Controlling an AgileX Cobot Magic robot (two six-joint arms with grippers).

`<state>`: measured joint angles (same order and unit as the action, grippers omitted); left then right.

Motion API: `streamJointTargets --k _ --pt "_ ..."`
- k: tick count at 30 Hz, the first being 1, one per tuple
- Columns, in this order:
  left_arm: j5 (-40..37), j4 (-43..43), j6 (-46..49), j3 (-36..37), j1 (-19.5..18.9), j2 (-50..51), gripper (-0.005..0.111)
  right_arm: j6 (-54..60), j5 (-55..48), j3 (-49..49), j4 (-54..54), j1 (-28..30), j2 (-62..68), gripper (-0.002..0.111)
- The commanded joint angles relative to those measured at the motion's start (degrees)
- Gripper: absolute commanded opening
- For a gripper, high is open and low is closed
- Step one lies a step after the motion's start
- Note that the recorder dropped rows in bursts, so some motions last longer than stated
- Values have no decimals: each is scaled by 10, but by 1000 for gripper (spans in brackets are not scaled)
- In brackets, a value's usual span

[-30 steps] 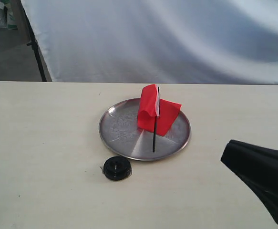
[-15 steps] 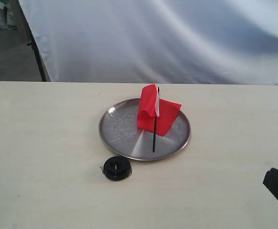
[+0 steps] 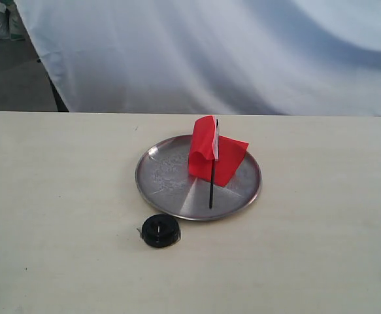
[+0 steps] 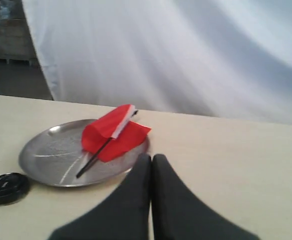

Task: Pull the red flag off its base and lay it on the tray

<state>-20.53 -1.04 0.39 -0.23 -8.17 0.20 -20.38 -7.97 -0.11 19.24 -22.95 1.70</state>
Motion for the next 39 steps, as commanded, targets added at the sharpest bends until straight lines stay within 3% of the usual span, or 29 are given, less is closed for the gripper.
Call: streamJointTargets --k 1,5,21,27,34,39 --pt "5 -2 -4 2 -1 -2 0 -2 -58 1 1 47 -17 0" --pt "5 -2 -4 2 -1 -2 0 -13 -58 1 1 65 -17 0" --pt "5 -2 -4 2 -1 -2 0 -59 -65 1 1 222 -17 0" --pt "5 -2 -4 2 -1 -2 0 -74 -79 1 1 214 -17 0" --pt "5 -2 -4 2 -1 -2 0 -92 -74 1 1 108 -17 0" --pt "5 -2 -4 2 -1 -2 0 -90 -74 1 3 73 -17 0"
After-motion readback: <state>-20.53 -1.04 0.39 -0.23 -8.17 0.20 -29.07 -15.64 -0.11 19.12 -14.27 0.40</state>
